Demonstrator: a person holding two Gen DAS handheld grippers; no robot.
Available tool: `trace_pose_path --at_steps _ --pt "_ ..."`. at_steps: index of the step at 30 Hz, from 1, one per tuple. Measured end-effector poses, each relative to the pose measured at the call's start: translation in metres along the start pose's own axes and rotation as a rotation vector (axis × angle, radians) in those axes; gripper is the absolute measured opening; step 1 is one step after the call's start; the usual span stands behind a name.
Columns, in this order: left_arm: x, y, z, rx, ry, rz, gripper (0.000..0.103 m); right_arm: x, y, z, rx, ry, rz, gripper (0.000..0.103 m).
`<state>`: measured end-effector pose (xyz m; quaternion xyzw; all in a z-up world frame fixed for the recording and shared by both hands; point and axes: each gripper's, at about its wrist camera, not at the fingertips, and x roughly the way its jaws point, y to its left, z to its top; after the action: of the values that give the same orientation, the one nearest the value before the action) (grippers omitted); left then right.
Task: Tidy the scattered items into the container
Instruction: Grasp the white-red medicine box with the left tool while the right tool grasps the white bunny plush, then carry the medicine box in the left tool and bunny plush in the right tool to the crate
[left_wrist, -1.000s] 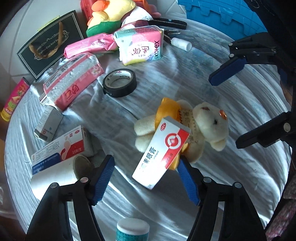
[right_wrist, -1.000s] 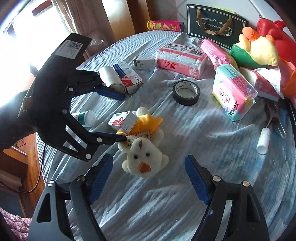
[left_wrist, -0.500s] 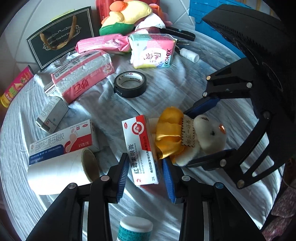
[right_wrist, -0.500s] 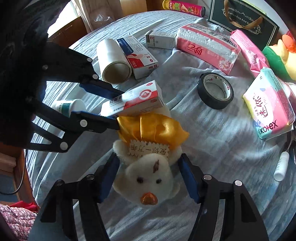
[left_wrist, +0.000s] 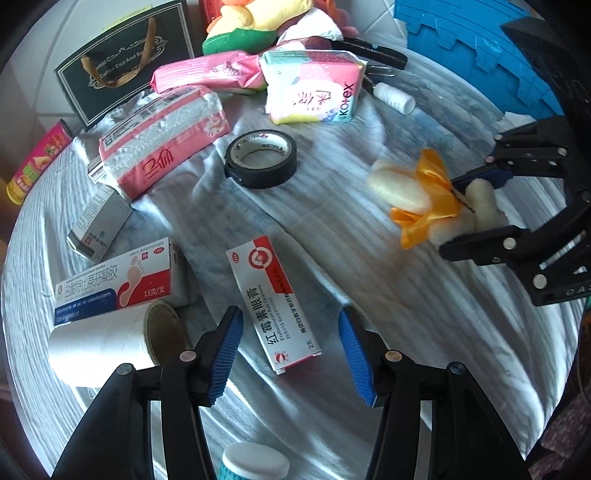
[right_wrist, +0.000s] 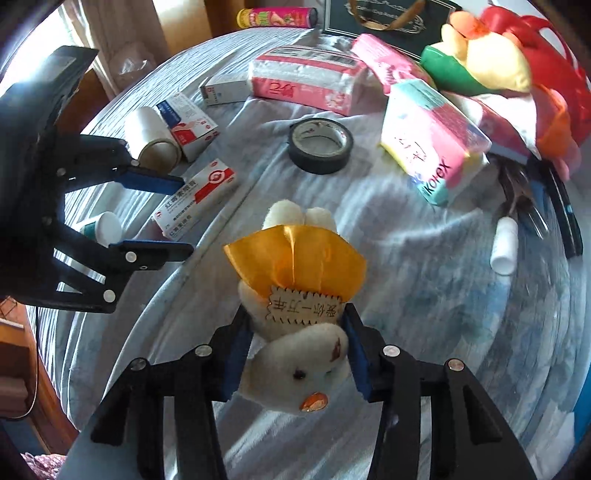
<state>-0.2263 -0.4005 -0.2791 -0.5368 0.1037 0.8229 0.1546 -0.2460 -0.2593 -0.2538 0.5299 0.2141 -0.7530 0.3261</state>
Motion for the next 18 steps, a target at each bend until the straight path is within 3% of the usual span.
trace_pose_path --at_steps 3,5,7,14,18 --pt "-0.005 0.012 0.001 -0.085 -0.02 -0.036 0.048 -0.004 -0.008 -0.005 0.046 -0.01 0.013 0.047" --pt "-0.001 0.013 0.001 -0.095 -0.001 -0.004 0.045 -0.006 -0.011 -0.01 0.06 -0.012 0.016 0.047" --pt "-0.004 0.012 0.001 -0.098 -0.006 0.014 0.026 -0.007 -0.013 -0.012 0.073 -0.01 0.02 0.047" --pt "-0.029 0.017 -0.004 -0.177 -0.072 0.049 0.026 -0.021 -0.011 -0.019 0.1 -0.056 0.0 0.047" --pt "-0.055 0.016 0.0 -0.199 -0.124 0.114 0.026 -0.033 -0.011 -0.014 0.118 -0.118 -0.035 0.047"
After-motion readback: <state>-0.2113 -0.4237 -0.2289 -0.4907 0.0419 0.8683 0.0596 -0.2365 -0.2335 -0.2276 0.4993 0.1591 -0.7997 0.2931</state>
